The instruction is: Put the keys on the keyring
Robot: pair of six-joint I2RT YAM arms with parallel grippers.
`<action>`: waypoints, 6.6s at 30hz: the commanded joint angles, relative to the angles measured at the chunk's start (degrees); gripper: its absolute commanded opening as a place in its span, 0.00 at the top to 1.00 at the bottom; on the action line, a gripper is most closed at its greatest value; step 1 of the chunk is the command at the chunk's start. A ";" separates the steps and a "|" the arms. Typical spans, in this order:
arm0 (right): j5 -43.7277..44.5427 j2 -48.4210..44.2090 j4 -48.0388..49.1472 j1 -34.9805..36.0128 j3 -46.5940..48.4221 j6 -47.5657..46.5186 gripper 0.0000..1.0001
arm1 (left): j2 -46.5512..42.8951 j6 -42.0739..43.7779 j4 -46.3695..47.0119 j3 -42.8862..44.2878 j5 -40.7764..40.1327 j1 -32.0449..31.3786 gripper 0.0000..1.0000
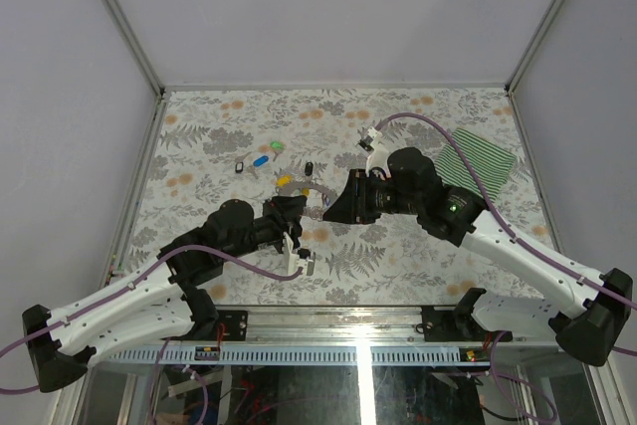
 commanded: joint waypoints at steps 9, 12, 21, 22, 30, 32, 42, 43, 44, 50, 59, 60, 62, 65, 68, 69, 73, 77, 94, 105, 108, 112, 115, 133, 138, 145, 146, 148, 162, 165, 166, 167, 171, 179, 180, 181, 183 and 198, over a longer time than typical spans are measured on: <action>-1.14 -0.15 2.82 0.33 0.04 0.40 0.86 | -0.48 0.98 6.03 2.58 -0.96 -0.29 1.00; -0.99 -0.21 2.93 0.29 0.13 0.24 0.89 | -0.52 0.82 5.97 2.57 -0.93 -0.26 1.00; -0.28 -1.16 5.33 0.32 -0.24 -1.33 1.00 | -0.72 -0.41 6.12 2.55 -0.60 -0.29 1.00; -0.24 -1.42 6.07 0.27 -0.37 -1.61 1.00 | -0.79 -0.70 6.12 2.52 -0.43 -0.26 1.00; -0.89 -2.33 12.52 0.30 -2.07 -6.97 1.00 | -1.95 -6.29 6.93 2.00 2.73 -0.30 0.93; -0.93 -2.86 13.77 0.30 -2.41 -8.88 1.00 | -2.46 -8.22 7.05 1.86 3.96 -0.32 0.89; -3.88 -3.52 11.13 0.31 1.36 -24.52 1.00 | -4.21 -21.98 8.67 2.49 11.19 -0.32 0.75; -3.97 -3.69 11.12 0.35 1.43 -25.52 1.00 | -4.35 -23.23 8.67 2.60 11.87 -0.32 0.74; -3.75 -3.94 10.86 0.35 1.58 -26.68 1.00 | -4.55 -24.20 8.67 2.58 12.40 -0.29 0.73; -2.74 -5.86 10.56 0.33 1.46 -30.71 1.00 | -6.29 -30.34 8.93 2.52 15.03 -0.28 0.67; -2.76 -7.79 9.99 0.31 1.75 -34.73 1.00 | -7.34 -33.61 8.67 1.06 15.89 -0.37 0.63; -2.79 -8.06 9.82 0.35 1.79 -35.19 1.00 | -7.34 -34.03 8.79 0.98 16.08 -0.26 0.63; -2.54 -8.59 9.52 0.35 1.79 -36.98 1.00 | -7.24 -36.20 9.51 0.96 16.33 -0.27 0.59; -1.29 -9.66 8.99 0.34 1.42 -39.58 1.00 | -7.43 -40.72 11.64 0.95 15.84 -0.26 0.55; 0.35 -11.57 9.12 0.33 0.52 -42.23 1.00 | -7.46 -49.01 13.77 1.53 13.07 -0.26 0.52; 0.59 -12.25 9.14 0.33 0.22 -43.27 1.00 | -7.49 -51.94 14.18 1.96 12.16 -0.28 0.51; 1.47 -14.68 8.08 0.35 -0.17 -47.47 1.00 | -8.35 -64.06 17.16 3.19 8.42 -0.30 0.50; 2.47 -15.92 5.39 0.35 0.71 -51.83 1.00 | -8.96 -73.07 21.15 3.26 6.37 -0.29 0.50; -6.56 -23.13 9.04 0.35 -6.29 -69.64 1.00 | -4.94 -76.28 23.00 6.33 18.50 -0.28 0.50; -12.60 -26.86 9.78 0.35 -10.51 -83.49 1.00 | -3.76 -69.66 22.64 5.99 20.93 -0.28 0.55; -13.73 -26.76 9.82 0.30 -10.65 -84.65 1.00 | -2.49 -68.02 22.60 5.91 21.10 -0.37 0.57; -14.92 -25.73 9.12 0.35 -9.31 -83.18 1.00 | -0.94 -66.80 22.56 6.06 20.22 -0.28 0.62; -15.27 -24.97 9.24 0.35 -8.53 -80.41 1.00 | 0.03 -66.38 22.68 5.76 19.27 -0.26 0.66; -15.20 -22.46 10.87 0.35 -6.67 -74.00 1.00 | 1.40 -65.50 22.29 4.20 17.82 -0.32 0.67; -15.01 -22.19 11.01 0.28 -6.56 -73.43 1.00 | 2.28 -65.20 22.11 3.92 17.87 -0.29 0.67; -15.00 -22.10 11.33 0.35 -6.56 -72.85 1.00 | 3.53 -64.44 21.49 4.37 17.53 -0.28 0.67; -14.94 -22.00 11.34 0.31 -6.56 -72.74 1.00 | 3.76 -64.39 21.42 4.47 17.60 -0.27 0.67; -14.71 -21.91 11.51 0.34 -6.53 -72.58 1.00 | 4.21 -64.27 21.19 4.68 17.80 -0.29 0.67; -13.12 -21.36 11.78 0.35 -6.89 -72.40 1.00 | 4.09 -63.82 19.67 4.77 21.42 -0.43 0.61; -12.76 -21.47 11.80 0.35 -6.91 -72.48 1.00 | 3.91 -63.65 19.60 4.88 21.96 -0.37 0.59; -12.72 -21.43 11.83 0.33 -6.86 -72.53 1.00 | 3.91 -63.58 19.57 4.97 22.11 -0.41 0.59; -12.68 -21.48 11.78 0.34 -6.86 -72.51 1.00 | 4.03 -63.49 19.42 5.05 22.36 -0.39 0.58; -12.46 -21.66 11.52 0.33 -7.12 -72.67 1.00 | 3.95 -63.12 18.96 5.43 24.13 -0.41 0.53; -12.11 -22.28 11.09 0.29 -7.38 -72.88 1.00 | 2.82 -63.29 19.99 4.95 26.38 -0.36 0.48; -12.15 -22.29 11.05 0.33 -7.42 -72.96 1.00 | 2.55 -63.54 20.51 4.78 26.54 -0.38 0.48; -12.13 -22.32 10.98 0.27 -7.42 -73.01 1.00 | 2.30 -63.86 21.02 4.66 26.47 -0.43 0.48; -12.26 -22.35 10.76 0.34 -7.43 -73.21 1.00 | 2.14 -64.91 22.24 4.61 25.62 -0.43 0.49; -12.76 -22.38 10.36 0.32 -7.43 -73.24 1.00 | 4.93 -71.26 26.71 5.28 20.00 -0.43 0.62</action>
